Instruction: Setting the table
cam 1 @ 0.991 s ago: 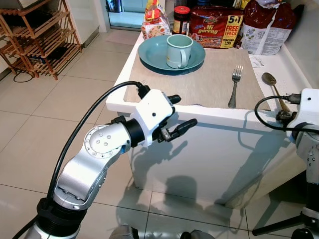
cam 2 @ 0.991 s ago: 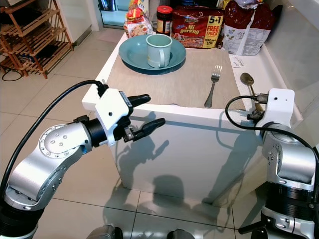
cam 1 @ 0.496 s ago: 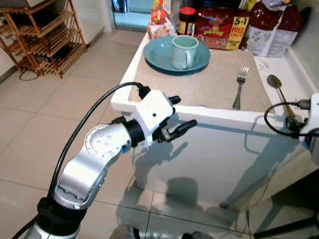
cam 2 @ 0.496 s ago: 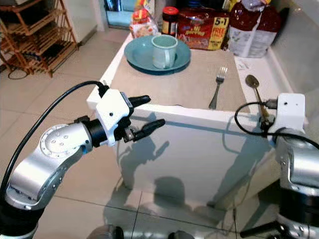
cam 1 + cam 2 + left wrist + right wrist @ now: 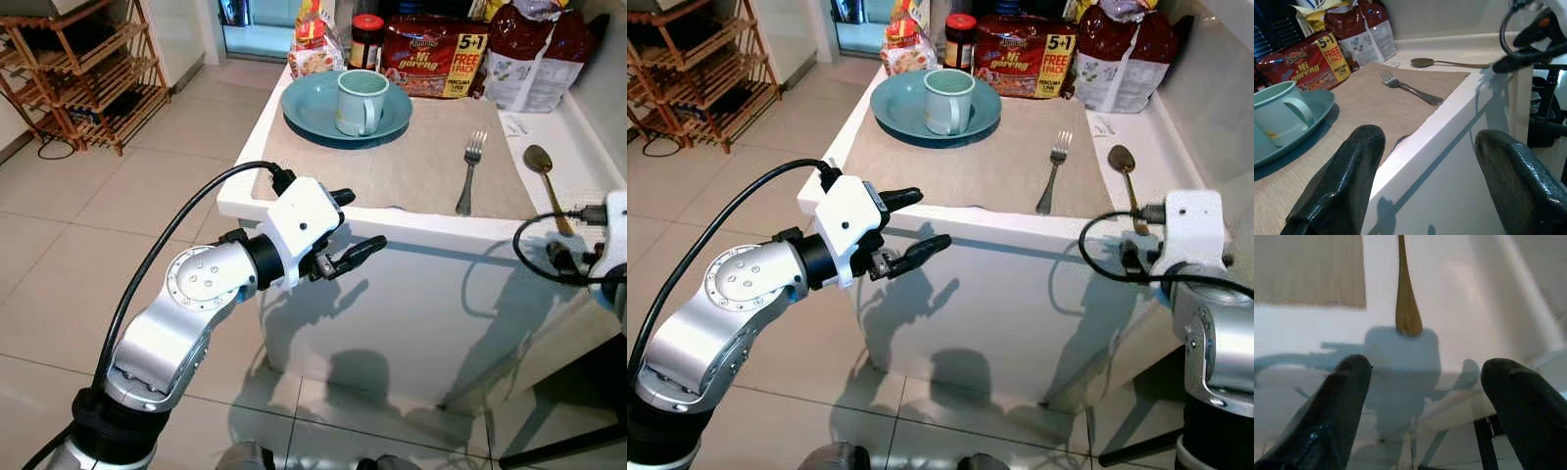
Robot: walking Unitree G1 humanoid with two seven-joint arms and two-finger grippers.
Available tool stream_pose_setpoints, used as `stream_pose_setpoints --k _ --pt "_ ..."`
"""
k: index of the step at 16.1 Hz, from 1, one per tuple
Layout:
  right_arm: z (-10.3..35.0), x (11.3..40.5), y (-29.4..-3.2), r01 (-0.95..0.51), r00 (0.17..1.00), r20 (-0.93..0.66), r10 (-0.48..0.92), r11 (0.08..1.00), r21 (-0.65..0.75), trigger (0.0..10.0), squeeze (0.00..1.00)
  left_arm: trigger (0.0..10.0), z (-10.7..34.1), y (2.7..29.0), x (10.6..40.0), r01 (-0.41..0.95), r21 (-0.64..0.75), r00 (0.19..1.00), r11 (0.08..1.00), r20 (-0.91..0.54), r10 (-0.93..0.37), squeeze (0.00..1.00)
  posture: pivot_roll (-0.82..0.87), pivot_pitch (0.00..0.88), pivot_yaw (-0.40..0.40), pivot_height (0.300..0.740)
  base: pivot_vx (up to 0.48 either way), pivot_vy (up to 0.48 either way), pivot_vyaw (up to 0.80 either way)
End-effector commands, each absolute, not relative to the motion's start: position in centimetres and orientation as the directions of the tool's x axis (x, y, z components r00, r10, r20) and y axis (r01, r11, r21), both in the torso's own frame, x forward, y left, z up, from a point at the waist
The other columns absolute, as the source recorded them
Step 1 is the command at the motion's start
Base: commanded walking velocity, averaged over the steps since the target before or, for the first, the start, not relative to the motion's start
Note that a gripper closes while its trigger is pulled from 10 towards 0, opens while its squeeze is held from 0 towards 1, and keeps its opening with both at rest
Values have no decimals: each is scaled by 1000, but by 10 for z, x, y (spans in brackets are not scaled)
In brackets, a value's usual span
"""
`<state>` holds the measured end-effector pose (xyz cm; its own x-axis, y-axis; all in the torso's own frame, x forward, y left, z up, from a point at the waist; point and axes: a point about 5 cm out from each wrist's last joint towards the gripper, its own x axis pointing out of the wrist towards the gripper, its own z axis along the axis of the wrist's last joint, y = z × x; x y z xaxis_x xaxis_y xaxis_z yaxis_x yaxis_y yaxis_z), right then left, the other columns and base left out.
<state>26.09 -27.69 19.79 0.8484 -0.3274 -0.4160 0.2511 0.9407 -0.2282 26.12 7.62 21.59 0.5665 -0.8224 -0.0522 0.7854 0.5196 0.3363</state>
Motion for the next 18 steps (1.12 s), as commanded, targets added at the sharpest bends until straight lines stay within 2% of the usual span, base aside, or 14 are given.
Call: stream_pose_setpoints --k 1,2,4,5,7,10,11,12,13,14,15,16,18 --pt "219 269 -271 251 909 -290 -298 949 -188 10000 0 10000 222 75 264 771 353 574 530 -27 -818 0 45 63 4 740 0 0 0" --pt "229 280 -266 253 939 -201 -278 957 -145 10000 0 10000 223 76 267 754 356 594 552 -12 -805 0 45 63 4 740 0 0 0" --pt "226 299 -260 193 962 -184 -202 979 -65 10000 0 10000 225 75 270 747 361 599 558 -1 -801 0 41 67 14 740 0 0 0" --pt "223 310 -261 180 964 -194 -183 983 -34 10000 1000 10000 226 74 270 751 361 593 554 0 -805 0 41 67 17 740 0 0 0" --pt "217 331 -273 212 952 -219 -215 977 -37 10000 1000 10000 226 71 268 759 359 582 544 3 -813 0 49 66 12 740 0 0 0" --pt "214 344 -293 278 938 -212 -275 960 -13 10000 1000 10000 226 69 268 755 349 585 555 24 -811 0 58 56 6 740 0 0 0" --pt "214 349 -302 298 934 -201 -295 954 -19 10000 0 10000 225 70 269 740 335 607 583 39 -794 0 60 51 5 740 0 0 0" --pt "216 353 -307 308 934 -183 -308 951 -27 10000 0 10000 225 73 273 706 330 646 626 61 -761 0 61 46 5 740 0 0 0" --pt "221 358 -309 292 943 -153 -295 955 -42 10000 0 10000 225 79 282 629 271 734 729 103 -671 0 62 40 -3 740 0 0 0" --pt "222 359 -307 281 949 -136 -284 959 -42 10000 0 10000 225 81 284 609 257 751 751 118 -649 0 62 40 -3 740 0 0 0" --pt "223 359 -298 239 964 -111 -243 970 -48 10000 0 10000 225 86 288 559 223 790 798 149 -595 0 63 32 -12 740 0 0 0" --pt "226 356 -278 164 986 -32 -166 985 -59 10000 0 10000 221 94 293 486 193 841 852 160 -517 0 61 26 -19 740 0 0 0" --pt "229 345 -249 105 991 93 -98 992 -73 10000 0 10000 216 104 297 408 180 888 895 150 -435 0 62 21 -18 740 0 0 0"
